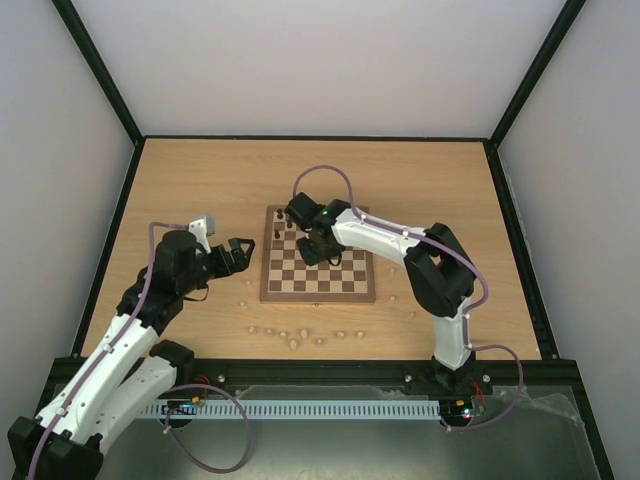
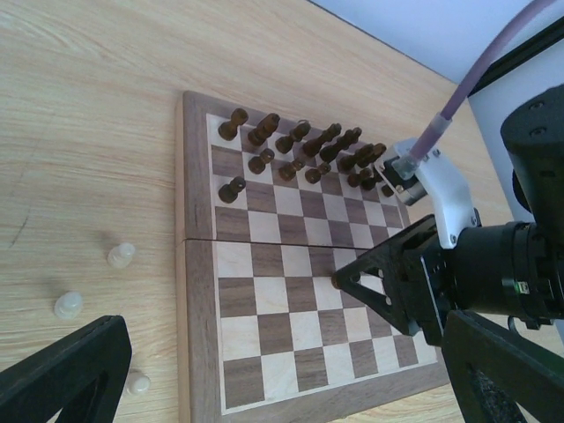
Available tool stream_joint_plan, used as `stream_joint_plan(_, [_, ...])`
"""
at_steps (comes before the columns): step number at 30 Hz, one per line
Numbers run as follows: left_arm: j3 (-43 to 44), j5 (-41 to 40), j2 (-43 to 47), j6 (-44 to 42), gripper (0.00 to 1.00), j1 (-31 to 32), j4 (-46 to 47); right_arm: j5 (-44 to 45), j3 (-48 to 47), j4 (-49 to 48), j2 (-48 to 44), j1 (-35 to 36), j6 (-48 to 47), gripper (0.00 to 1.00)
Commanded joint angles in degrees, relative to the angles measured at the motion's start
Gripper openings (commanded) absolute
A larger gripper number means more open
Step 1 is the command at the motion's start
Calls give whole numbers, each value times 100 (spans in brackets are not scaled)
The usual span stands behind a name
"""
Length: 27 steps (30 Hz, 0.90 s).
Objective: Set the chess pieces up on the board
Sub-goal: Pick up the chess piece from the chessboard.
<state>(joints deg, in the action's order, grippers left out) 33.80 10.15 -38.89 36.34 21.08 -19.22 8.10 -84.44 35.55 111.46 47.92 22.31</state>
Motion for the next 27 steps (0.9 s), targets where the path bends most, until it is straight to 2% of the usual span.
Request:
stream_joint_plan(1, [174, 105, -123, -130, 99, -8, 73, 61, -392, 459, 345, 32, -94, 35])
stream_joint_plan(7, [146, 83, -214, -175, 99, -8, 107, 113, -504, 590, 514, 33, -74, 26])
stream_joint_plan(15, [51, 184, -172, -160, 99, -8, 176, 207, -315, 659, 260, 33, -44, 29])
stream_joint_plan(20, [-67, 436, -144, -196, 99, -8, 276, 243, -253, 686, 191, 32, -64, 16])
stream_joint_plan(27, [-151, 758, -74, -139, 99, 63, 385, 355, -304, 792, -57, 27, -80, 10])
